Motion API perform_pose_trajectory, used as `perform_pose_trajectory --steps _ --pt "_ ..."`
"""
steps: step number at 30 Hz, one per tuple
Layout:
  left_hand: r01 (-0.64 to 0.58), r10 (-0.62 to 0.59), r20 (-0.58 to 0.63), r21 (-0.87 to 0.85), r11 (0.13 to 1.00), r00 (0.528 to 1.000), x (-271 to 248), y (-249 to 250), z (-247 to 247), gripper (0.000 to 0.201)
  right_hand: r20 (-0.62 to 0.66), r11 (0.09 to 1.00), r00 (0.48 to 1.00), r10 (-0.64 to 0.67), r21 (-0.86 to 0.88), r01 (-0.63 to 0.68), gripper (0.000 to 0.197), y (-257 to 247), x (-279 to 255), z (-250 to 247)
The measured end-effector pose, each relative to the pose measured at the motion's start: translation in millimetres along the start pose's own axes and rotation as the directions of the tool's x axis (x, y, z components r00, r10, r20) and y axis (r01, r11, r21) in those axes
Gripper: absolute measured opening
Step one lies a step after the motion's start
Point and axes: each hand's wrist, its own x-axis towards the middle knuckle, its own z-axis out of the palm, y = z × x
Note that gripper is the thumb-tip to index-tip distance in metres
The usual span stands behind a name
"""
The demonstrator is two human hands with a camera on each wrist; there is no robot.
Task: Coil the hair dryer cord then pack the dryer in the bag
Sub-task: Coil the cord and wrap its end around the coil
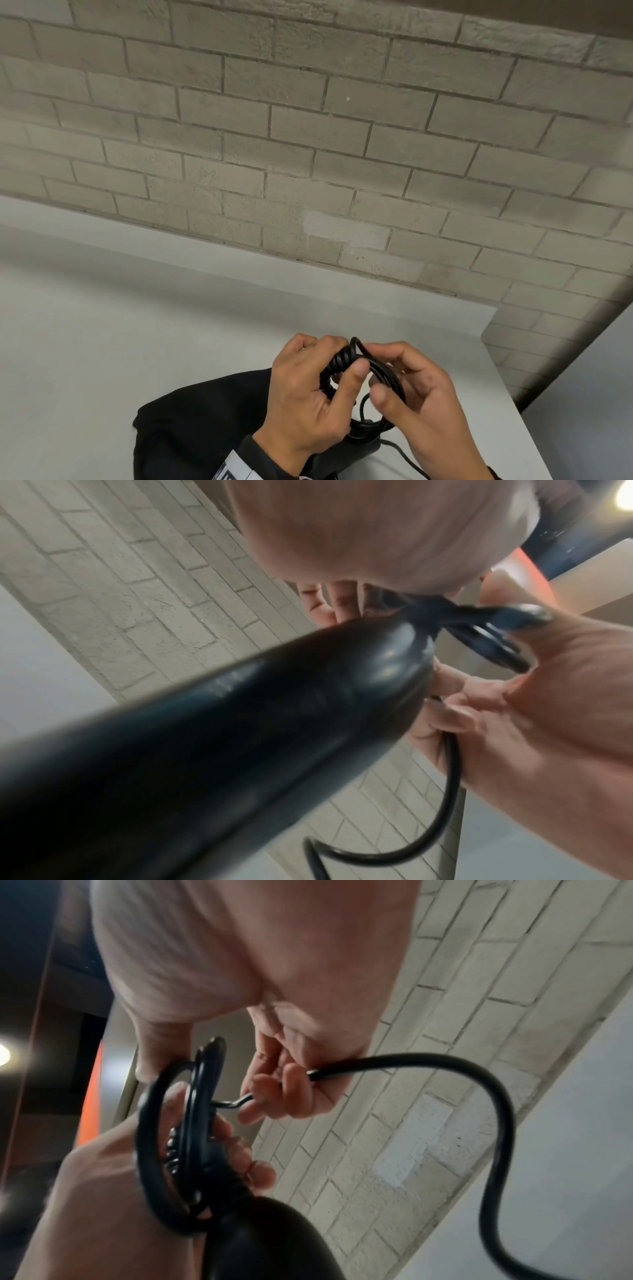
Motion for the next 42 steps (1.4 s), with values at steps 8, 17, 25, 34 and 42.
perform_pose_trajectory --steps 8,17,25,34,42 --pt "0.097 -0.098 0.035 0.013 0.995 0.995 2 3 -1 0.027 -0.026 0.997 0.999 0.046 -0.066 -0.048 0.01 7 -3 1" --pt "0.399 -0.372 0.155 -0.223 0.889 0.915 3 12 -2 0.022 -0.084 0.997 0.994 0.07 -0.007 -0.07 0.029 16 1 0" --pt "0.519 -0.473 0.212 -0.337 0.786 0.855 10 18 -3 0.017 -0.168 0.982 0.986 -0.013 -0.187 -0.019 0.02 15 -1 7" --pt "0.517 -0.541 0.043 -0.368 0.773 0.84 2 21 7 0.018 -0.345 0.544 0.739 -0.579 -0.838 0.034 0.012 25 -10 37" --pt "0.382 -0.405 -0.05 -0.244 0.891 0.913 -4 13 12 0.021 -0.427 0.754 0.875 -0.229 -0.646 -0.119 0.021 17 -13 49"
